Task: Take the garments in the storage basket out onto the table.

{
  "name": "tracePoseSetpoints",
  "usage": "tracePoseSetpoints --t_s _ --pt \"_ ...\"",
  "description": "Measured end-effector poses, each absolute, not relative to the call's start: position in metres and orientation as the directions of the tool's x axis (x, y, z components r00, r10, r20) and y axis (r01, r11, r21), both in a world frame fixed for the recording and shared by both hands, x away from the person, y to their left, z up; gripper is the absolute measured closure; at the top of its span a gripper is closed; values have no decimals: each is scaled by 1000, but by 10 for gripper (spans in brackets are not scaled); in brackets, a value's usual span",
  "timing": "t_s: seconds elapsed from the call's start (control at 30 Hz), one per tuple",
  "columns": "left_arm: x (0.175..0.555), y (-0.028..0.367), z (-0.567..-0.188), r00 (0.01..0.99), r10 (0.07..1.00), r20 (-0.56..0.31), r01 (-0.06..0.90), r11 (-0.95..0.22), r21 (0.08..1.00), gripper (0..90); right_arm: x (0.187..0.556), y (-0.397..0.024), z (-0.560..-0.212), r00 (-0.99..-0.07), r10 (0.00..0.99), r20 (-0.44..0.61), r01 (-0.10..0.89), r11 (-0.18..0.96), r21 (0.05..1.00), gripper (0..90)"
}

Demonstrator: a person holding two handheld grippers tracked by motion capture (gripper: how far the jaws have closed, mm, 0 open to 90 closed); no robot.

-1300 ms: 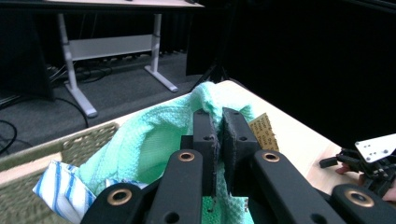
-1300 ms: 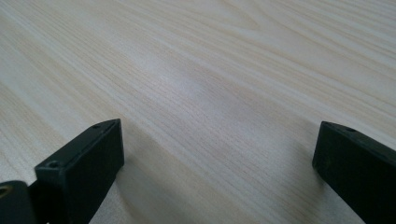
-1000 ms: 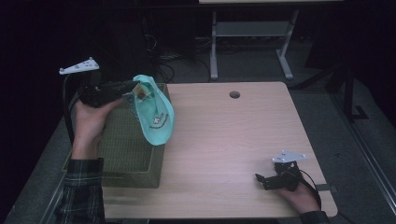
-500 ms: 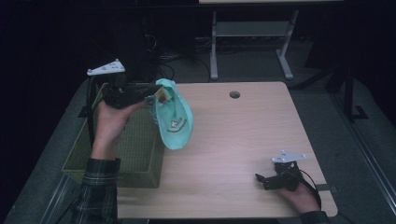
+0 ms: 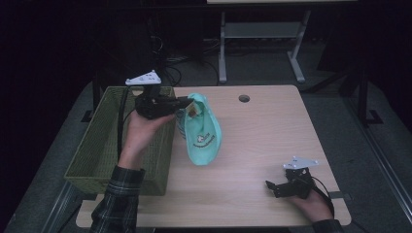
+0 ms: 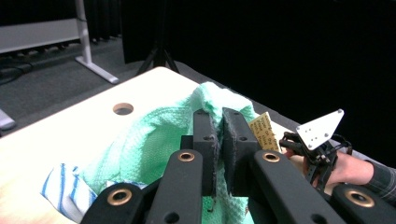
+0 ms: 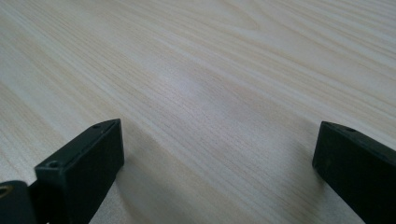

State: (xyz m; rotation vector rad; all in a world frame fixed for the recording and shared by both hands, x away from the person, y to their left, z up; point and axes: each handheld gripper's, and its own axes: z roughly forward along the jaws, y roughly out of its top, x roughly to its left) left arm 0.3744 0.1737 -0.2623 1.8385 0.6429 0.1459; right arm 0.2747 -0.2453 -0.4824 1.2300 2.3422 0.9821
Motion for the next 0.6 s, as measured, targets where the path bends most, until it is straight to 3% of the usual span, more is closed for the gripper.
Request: tracePoseSetpoints --t_s 0.6 --pt "375 123 -298 879 416 -232 376 -309 874 843 275 -245 -482 -579 815 36 596 393 700 13"
